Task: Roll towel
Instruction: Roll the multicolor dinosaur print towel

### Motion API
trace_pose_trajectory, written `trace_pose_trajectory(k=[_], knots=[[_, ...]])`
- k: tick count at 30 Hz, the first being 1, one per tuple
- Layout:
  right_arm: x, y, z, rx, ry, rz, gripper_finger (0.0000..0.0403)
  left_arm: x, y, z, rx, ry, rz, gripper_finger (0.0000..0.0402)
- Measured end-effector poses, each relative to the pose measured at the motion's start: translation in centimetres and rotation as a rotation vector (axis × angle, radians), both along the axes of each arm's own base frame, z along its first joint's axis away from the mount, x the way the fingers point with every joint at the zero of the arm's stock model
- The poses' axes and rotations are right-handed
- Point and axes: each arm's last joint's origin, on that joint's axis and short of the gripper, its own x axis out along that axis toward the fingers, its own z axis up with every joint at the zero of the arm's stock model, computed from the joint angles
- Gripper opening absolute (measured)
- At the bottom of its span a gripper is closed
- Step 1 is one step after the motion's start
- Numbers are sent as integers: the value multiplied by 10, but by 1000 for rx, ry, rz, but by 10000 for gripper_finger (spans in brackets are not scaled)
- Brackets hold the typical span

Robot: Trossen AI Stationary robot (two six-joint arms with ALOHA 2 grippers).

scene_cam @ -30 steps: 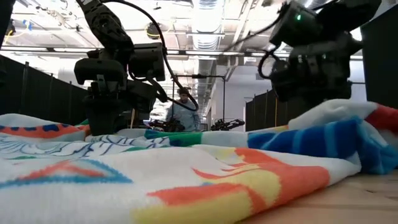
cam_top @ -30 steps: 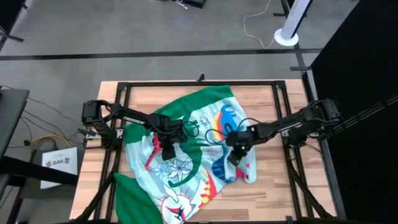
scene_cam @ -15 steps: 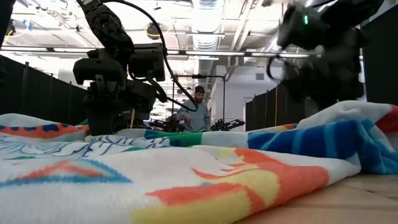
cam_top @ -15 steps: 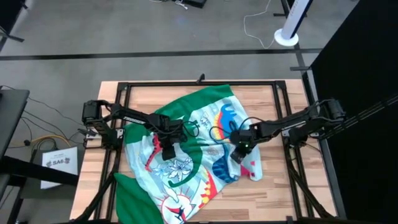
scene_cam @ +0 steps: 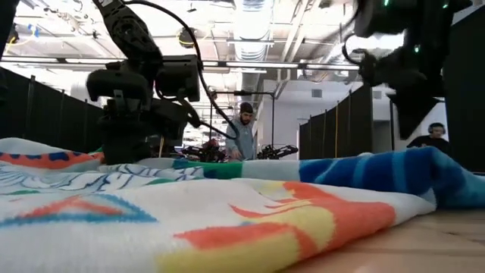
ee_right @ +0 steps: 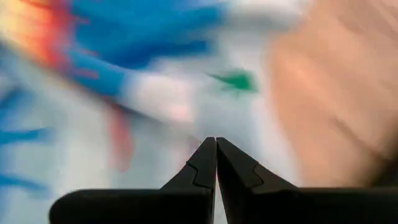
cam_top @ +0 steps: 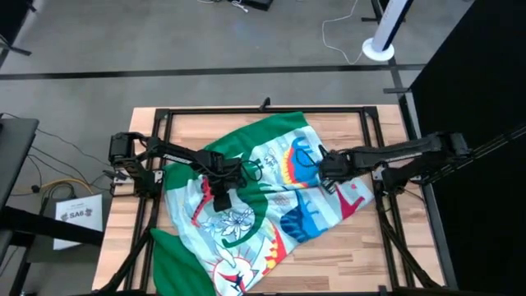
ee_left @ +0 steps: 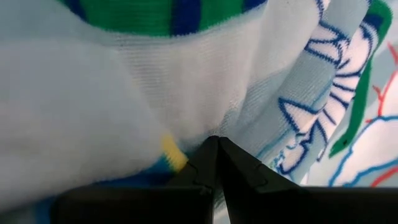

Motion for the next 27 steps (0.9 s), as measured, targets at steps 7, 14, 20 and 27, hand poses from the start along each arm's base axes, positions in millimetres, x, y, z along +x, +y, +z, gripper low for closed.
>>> trace_pose_trajectory(k=[7,14,20,27], knots=[[15,44,-30,175,-149,92,0,0,-12,6,-8,42,-68,4],[17,125,-75,459,-57,224,0,15,-12,23,-9,25,-46,4],[-17,167,-70,584,123,240,0,45,5,67,4,-125,-38,4],[-25,153,-31,498,-95,167,0,78,62,99,90,-407,63,4]])
